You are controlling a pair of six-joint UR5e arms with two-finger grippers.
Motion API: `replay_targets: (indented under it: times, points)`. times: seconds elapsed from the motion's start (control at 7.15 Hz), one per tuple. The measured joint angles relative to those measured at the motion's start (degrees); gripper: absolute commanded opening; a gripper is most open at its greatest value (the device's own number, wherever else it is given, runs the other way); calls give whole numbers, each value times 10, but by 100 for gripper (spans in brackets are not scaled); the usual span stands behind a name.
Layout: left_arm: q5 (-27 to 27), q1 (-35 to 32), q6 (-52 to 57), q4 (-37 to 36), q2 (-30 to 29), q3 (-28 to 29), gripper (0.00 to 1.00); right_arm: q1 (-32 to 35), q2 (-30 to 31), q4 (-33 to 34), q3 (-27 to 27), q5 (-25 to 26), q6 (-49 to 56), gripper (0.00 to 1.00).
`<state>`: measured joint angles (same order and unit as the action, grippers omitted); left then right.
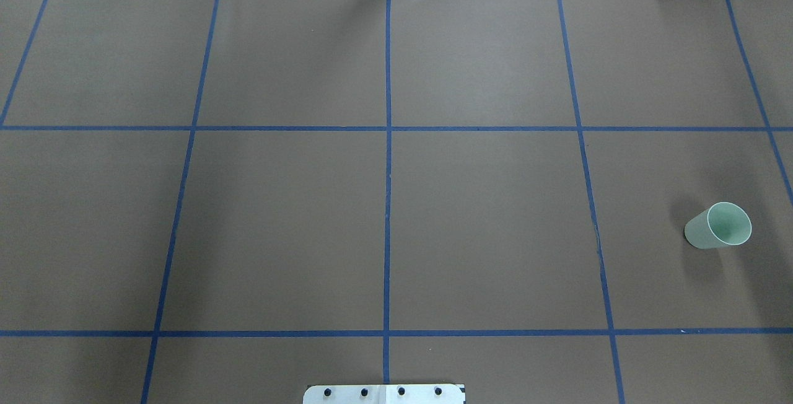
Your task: Transfer and stack yellow cup on green cup
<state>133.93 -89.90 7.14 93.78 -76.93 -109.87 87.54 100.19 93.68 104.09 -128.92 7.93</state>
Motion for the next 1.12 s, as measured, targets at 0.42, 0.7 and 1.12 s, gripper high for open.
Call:
replay_targets:
  times: [0.42, 0.7, 1.12]
  points:
    - [-1, -1, -1, 28, -18, -5, 100, -1, -5, -15, 6, -9, -2, 100]
    - [0, 0, -1, 35, -42, -5, 100, 0, -6, -62, 4, -5, -9, 100]
    - [1, 2, -12, 36, -71, -2, 100, 0, -22, -76, -2, -7, -42, 100]
